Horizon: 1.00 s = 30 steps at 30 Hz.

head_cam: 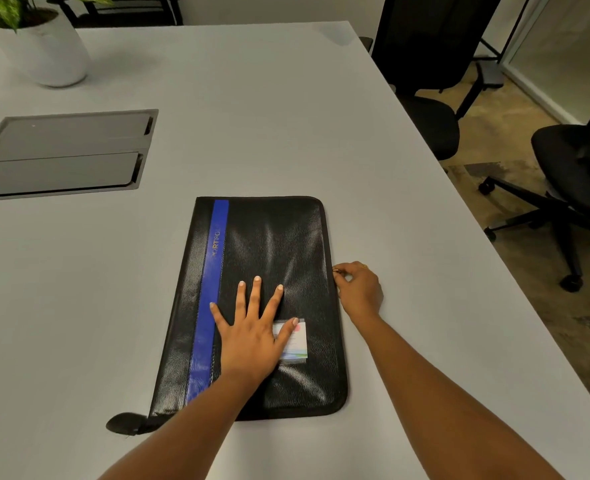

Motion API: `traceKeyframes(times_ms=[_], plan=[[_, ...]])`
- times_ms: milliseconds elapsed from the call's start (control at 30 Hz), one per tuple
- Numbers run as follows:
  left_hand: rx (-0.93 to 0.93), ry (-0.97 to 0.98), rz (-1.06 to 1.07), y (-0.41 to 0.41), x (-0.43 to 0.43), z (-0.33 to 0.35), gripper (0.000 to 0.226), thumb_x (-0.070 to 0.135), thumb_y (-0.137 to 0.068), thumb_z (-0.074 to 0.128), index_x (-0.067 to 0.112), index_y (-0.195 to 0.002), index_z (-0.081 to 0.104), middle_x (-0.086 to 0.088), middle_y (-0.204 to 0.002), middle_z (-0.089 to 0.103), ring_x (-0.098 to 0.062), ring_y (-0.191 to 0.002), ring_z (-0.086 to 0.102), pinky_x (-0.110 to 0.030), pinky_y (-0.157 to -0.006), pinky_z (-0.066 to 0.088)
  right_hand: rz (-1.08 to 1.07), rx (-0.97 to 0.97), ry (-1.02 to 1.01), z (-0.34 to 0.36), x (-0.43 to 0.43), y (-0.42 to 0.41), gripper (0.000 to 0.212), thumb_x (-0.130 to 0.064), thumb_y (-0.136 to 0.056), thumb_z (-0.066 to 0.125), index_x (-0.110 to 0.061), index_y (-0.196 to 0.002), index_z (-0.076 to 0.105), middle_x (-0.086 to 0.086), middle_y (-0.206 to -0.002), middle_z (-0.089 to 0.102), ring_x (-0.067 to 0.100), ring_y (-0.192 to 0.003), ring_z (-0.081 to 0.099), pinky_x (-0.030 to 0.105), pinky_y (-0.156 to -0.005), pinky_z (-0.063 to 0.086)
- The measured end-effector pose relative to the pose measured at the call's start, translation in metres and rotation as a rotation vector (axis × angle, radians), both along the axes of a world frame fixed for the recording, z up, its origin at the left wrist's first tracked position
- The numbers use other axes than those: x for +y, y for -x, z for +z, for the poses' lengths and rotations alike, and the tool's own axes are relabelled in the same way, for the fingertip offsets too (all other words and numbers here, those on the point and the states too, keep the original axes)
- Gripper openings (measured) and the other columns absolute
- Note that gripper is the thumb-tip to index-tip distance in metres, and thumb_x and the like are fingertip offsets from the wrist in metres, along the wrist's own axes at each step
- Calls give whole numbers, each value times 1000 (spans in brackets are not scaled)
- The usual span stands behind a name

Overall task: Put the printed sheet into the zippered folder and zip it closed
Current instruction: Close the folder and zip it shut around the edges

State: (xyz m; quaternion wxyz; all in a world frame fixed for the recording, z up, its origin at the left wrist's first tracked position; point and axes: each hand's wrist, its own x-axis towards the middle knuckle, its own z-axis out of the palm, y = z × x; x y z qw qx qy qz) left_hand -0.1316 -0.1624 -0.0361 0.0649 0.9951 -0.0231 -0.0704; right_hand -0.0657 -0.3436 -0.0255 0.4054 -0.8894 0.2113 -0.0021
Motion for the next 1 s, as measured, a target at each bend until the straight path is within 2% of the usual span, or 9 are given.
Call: traceKeyframes(times_ms=[167,367,467,533,667,733,800,933,1000], plan=[[-8,11,9,0,0,-1,74,72,-73,-11,47,-142,-4,5,-158,-6,-19,-145,-14,-62,-108,-11,-26,7,15,5,3,-18,18,-24,-88,58,-20,-102,69,3,-111,66,23,-97,62,27,-73,43],[-11,12,10,0,0,-2,68,72,-79,-1,47,-143,-3,5,-158,-6,-19,-145,-13,-62,-108,-11,-10,42,-26,8,3,-22,22,-20,-89,55,-19,-107,68,7,-110,69,27,-97,63,31,-78,48],[-12,13,12,0,0,-1,65,71,-83,7,47,-143,-3,5,-158,-5,-19,-145,-12,-62,-108,-10,12,129,-158,13,-1,-30,24,-15,-91,53,-12,-111,66,12,-99,68,28,-83,64,38,-84,53],[-11,12,11,0,0,-1,65,70,-84,10,46,-143,-1,5,-158,-3,-20,-145,-10,-63,-108,-8,0,203,-282,18,-3,-35,22,-9,-91,51,-7,-108,65,11,-85,62,22,-62,57,41,-78,56],[-16,-11,-33,-7,4,7,66,71,-84,18,43,-143,15,1,-157,11,-23,-145,5,-61,-109,4,-76,329,-474,32,-1,-46,17,0,-89,48,-5,-79,60,7,-64,52,15,-54,48,18,-44,50],[-59,16,-61,-15,9,12,61,68,-85,27,38,-139,31,0,-153,25,-22,-142,18,-60,-108,11,-120,377,-533,32,-1,-51,23,-1,-88,49,-5,-66,53,9,-66,51,17,-55,48,21,-48,48],[-110,62,-59,-26,18,18,56,62,-86,36,31,-132,44,0,-148,34,-20,-139,26,-60,-108,14,-149,374,-574,31,0,-56,20,-3,-87,51,-4,-67,53,9,-68,52,17,-58,50,23,-56,48],[-126,109,22,-56,40,20,55,58,-89,36,26,-134,40,-1,-152,25,-19,-142,19,-60,-110,8,-193,370,-641,28,-1,-62,7,-6,-87,55,-1,-83,56,11,-73,55,17,-59,52,24,-57,48],[-115,129,60,-71,50,21,56,58,-90,34,26,-136,36,-2,-154,20,-21,-144,15,-60,-111,6,-207,386,-685,27,-1,-64,13,-4,-88,52,-2,-76,55,10,-71,54,17,-59,52,23,-54,49]])
